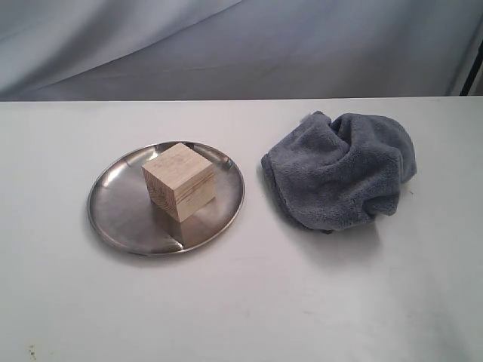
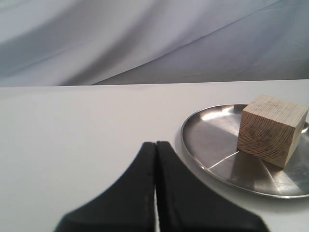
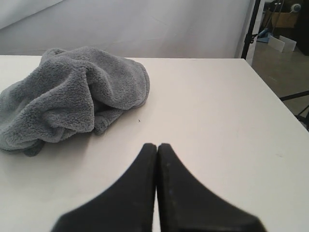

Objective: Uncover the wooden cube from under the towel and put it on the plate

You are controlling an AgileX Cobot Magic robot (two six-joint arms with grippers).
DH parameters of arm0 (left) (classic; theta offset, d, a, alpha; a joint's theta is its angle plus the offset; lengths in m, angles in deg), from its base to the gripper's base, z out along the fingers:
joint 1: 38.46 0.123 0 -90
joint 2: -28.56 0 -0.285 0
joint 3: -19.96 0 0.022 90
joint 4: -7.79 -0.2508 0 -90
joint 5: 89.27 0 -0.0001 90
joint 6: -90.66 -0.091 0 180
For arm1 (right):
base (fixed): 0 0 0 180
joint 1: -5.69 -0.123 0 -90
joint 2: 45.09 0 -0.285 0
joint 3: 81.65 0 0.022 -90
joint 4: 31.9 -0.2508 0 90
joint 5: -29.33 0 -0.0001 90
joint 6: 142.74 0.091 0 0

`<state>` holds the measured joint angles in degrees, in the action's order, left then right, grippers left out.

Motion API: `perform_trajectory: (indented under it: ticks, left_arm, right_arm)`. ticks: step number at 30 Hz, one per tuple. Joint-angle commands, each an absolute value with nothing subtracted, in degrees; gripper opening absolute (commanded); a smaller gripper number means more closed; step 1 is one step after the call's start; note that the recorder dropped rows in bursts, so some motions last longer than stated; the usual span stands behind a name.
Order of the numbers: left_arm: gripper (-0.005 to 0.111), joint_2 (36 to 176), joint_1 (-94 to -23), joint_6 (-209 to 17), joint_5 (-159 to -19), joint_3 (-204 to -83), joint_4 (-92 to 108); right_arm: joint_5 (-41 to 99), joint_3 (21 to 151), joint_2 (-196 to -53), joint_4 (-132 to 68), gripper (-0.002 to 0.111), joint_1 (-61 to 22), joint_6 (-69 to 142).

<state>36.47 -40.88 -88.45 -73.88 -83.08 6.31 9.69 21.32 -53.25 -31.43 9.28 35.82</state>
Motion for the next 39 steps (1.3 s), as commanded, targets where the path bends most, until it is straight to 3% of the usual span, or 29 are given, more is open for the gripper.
perform_trajectory:
  ticks: [1, 39]
  left_arm:
    - [0.0, 36.35, -40.74, -88.02, -74.27, -82.83, 6.31]
    - [0.0, 36.35, -40.74, -88.02, -74.27, -82.83, 6.31]
  right_arm:
    - [9.66, 21.14, -52.88, -32.5, 0.0, 9.76, 35.96]
    - [9.66, 21.14, -52.88, -32.94, 0.0, 5.01, 36.05]
